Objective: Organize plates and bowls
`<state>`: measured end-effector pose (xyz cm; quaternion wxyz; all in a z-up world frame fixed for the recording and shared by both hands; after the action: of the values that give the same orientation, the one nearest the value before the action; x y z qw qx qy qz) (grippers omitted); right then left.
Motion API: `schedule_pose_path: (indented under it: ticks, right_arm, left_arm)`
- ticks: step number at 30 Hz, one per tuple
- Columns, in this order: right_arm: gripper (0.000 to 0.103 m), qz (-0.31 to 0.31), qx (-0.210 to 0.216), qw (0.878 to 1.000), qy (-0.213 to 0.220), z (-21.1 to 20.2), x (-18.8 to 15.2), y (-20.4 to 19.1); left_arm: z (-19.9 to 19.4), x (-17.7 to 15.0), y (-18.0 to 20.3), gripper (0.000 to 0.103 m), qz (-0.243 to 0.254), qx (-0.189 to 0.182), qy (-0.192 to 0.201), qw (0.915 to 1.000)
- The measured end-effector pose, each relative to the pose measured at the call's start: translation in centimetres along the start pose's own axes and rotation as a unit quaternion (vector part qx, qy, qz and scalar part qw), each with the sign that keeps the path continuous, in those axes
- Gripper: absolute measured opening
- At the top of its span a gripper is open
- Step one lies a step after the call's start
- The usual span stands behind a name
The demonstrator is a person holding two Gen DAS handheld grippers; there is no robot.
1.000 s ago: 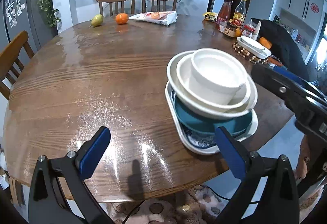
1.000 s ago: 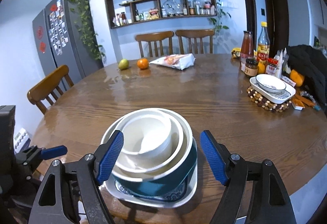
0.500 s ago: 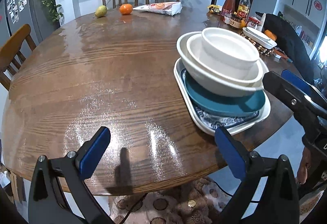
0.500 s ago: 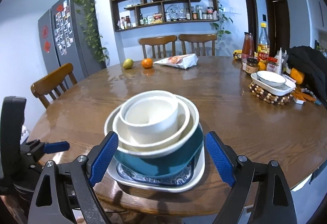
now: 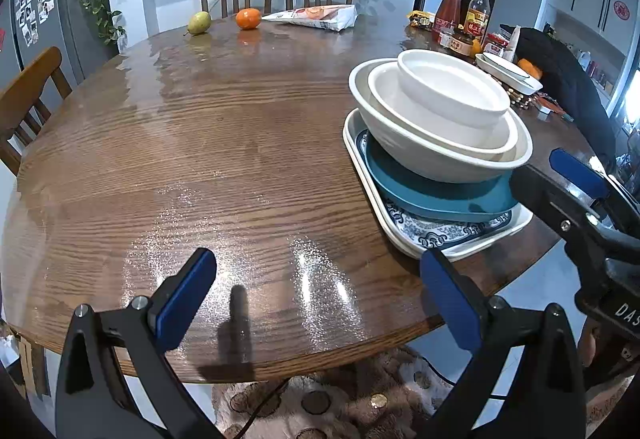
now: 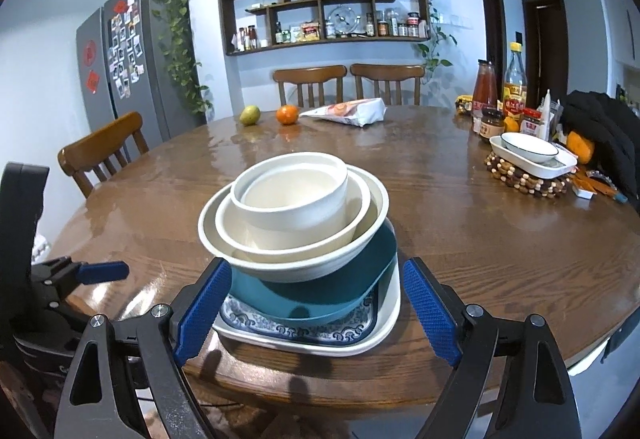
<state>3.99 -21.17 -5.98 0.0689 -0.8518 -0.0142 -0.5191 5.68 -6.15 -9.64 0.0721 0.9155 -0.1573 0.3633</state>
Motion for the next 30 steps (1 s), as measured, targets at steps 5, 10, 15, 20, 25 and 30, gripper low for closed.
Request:
schedule_pose_path:
  ticks: [5,10,15,20,25,30]
  right_arm:
    - [0.088,0.0,-0.001,1.0,-0.005,0.17,-0.15,0.07]
    - [0.088,0.0,-0.001,1.0,-0.006,0.18,-0.29,-0.01]
    - [0.088,0.002,-0.002,1.0,-0.009,0.32,-0.55,0.04]
    - [0.088,0.002,-0.003,1.0,-0.01,0.46,-0.64,0.06]
    - [0.088,0.003,-0.003,1.0,-0.011,0.45,-0.65,0.05]
    - [0.088,0.003,-0.005,1.0,-0.012,0.61,-0.8,0.16]
  left_arm:
    - [-0.08,-0.04,0.07,0.102,0.0,-0.002,0.001,1.0]
    - [-0.13,-0.16,0.13,0.102,0.003,-0.003,0.0,1.0]
    - [-0.17,-0.1,0.27,0.102,0.005,-0.002,0.001,1.0]
    - [-0.33,-0.14,0.42,0.102,0.008,-0.003,0.005,1.0]
    - [-0.38,-0.18,0.47,0.102,0.008,-0.003,0.005,0.9999]
    - [-0.39,-0.19,0.53,0.102,0.008,-0.003,0.005,0.9999]
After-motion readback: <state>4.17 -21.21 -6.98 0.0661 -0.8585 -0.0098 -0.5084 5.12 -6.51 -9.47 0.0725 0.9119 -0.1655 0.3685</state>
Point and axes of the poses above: each gripper's, at about its wrist camera, not at the fingertips, and z roughly the way its jaws point, y to its right, x to its top, the point moved 9 cm from there along z, roughly the way its jaws point, and after that the axes turned 4 degrees about z, right-handed, at the moved point
